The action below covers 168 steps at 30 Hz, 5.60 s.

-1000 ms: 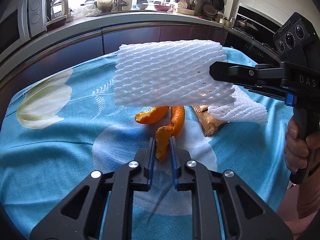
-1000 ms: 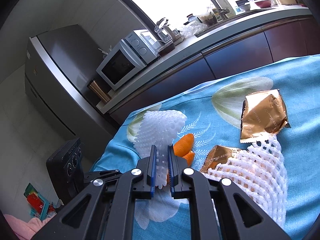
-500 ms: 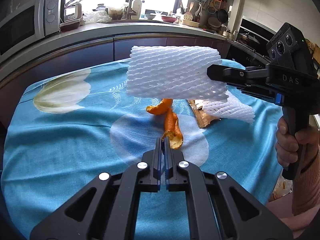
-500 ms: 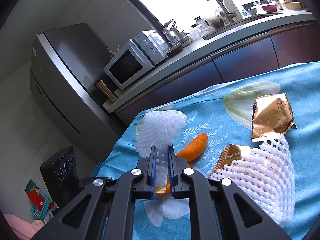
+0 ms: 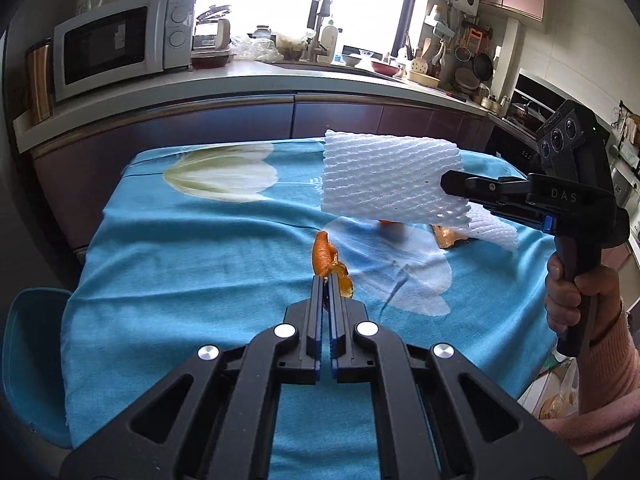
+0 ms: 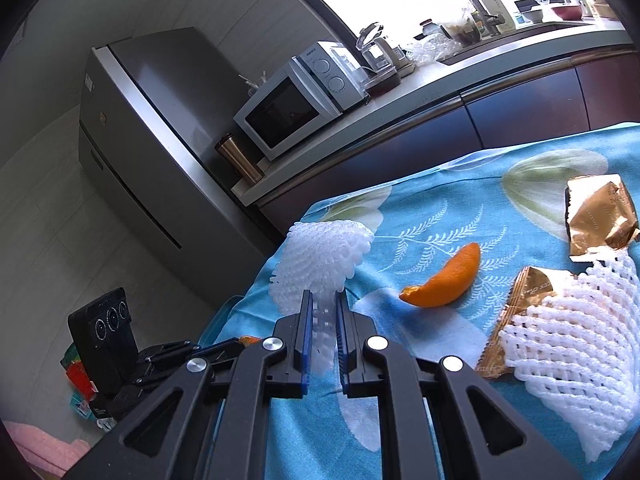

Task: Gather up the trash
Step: 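Carry the foam net and orange peel with both tools over the teal bin, then open both tools to drop the foam net and peel into the bin, then move both open tools back over the table, then grasp the gold snack wrapper with the right tool while the left tool grasps an orange peel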

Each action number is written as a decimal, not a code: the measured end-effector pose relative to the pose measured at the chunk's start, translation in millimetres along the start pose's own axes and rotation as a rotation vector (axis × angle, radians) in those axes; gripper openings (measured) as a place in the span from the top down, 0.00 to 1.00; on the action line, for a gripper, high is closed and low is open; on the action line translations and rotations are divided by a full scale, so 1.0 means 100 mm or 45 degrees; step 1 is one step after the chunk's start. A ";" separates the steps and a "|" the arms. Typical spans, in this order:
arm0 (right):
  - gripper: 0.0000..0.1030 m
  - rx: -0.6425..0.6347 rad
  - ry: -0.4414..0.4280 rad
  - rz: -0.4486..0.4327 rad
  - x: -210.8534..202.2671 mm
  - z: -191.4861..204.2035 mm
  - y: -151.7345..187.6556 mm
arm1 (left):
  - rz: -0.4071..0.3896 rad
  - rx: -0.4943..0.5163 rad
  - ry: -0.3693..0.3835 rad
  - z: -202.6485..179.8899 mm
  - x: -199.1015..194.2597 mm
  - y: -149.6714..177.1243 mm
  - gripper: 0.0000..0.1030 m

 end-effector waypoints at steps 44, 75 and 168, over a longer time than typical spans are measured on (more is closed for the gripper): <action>0.91 -0.318 -0.216 0.428 1.88 1.66 0.51 | -0.176 -0.535 -0.493 2.40 -1.53 0.89 0.97; 0.87 -0.479 -0.054 0.717 3.04 2.14 1.02 | 0.032 -0.795 -0.556 3.43 -0.75 1.45 0.97; 0.87 0.276 0.528 0.022 -0.48 -2.15 -0.50 | 0.202 0.082 0.092 -0.81 1.66 -0.68 0.78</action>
Point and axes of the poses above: each gripper's, at about its wrist camera, not at the fingertips, and x roughly the way its jaws point, z to its left, y to its underside, the point moved 9 cm from there along x, roughly the way its jaws point, and after that the axes turned 6 degrees about z, right-handed, at the moved point
